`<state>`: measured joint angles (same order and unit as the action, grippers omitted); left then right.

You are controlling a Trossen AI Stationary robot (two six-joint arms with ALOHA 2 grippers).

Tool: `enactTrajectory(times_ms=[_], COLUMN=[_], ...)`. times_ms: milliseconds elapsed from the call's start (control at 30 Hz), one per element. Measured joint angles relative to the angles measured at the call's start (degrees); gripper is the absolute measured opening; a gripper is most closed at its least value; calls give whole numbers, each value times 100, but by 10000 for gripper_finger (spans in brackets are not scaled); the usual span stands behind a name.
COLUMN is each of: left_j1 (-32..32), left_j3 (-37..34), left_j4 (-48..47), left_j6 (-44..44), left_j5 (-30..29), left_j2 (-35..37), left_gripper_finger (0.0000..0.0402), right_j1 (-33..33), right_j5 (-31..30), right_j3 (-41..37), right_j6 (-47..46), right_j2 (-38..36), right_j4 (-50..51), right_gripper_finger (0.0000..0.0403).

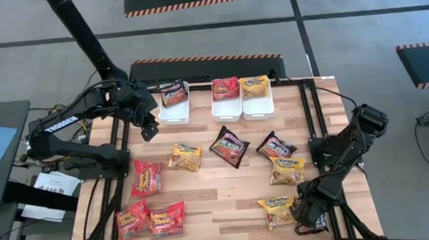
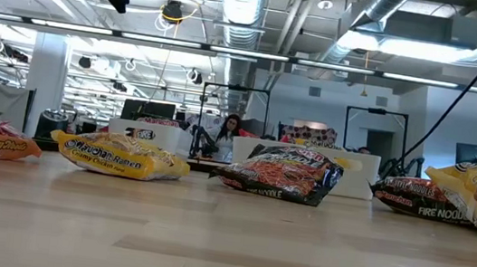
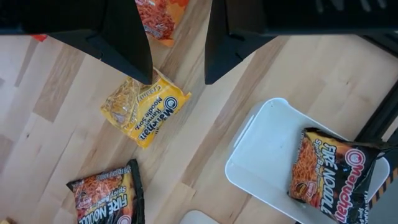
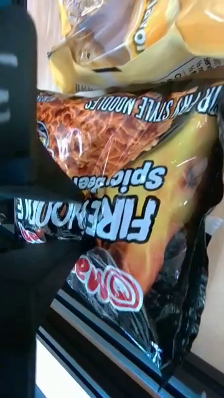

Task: Sort Maruchan noodles
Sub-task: Put the black noodle pack into the left white bin

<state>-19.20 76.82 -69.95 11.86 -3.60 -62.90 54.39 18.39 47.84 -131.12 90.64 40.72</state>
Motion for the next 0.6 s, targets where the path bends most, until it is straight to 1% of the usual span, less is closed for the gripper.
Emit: enactTrajectory(times_ms=[133, 233, 267, 433, 600], left_j1=[0, 0, 0, 0, 0], left_j3=[0, 0, 0, 0, 0], left_j4=[0, 0, 0, 0, 0], left_j6=[0, -1, 0, -2, -58], left_j5=[0, 0, 0, 0, 0], left_j2=[0, -1, -1, -1, 0], left_gripper_finger=[132, 132, 132, 132, 132], right_j1=[-111, -170, -182, -247, -239], right_j5=[-41, -73, -72, 40, -35], right_j3=[-9, -14, -14, 2, 472], right_j6=[16, 210, 292, 507, 551], right_j2=[18, 27, 27, 32, 88], right_j4=[-52, -70, -71, -29, 485], right_gripper_finger=[69, 23, 14, 7, 4])
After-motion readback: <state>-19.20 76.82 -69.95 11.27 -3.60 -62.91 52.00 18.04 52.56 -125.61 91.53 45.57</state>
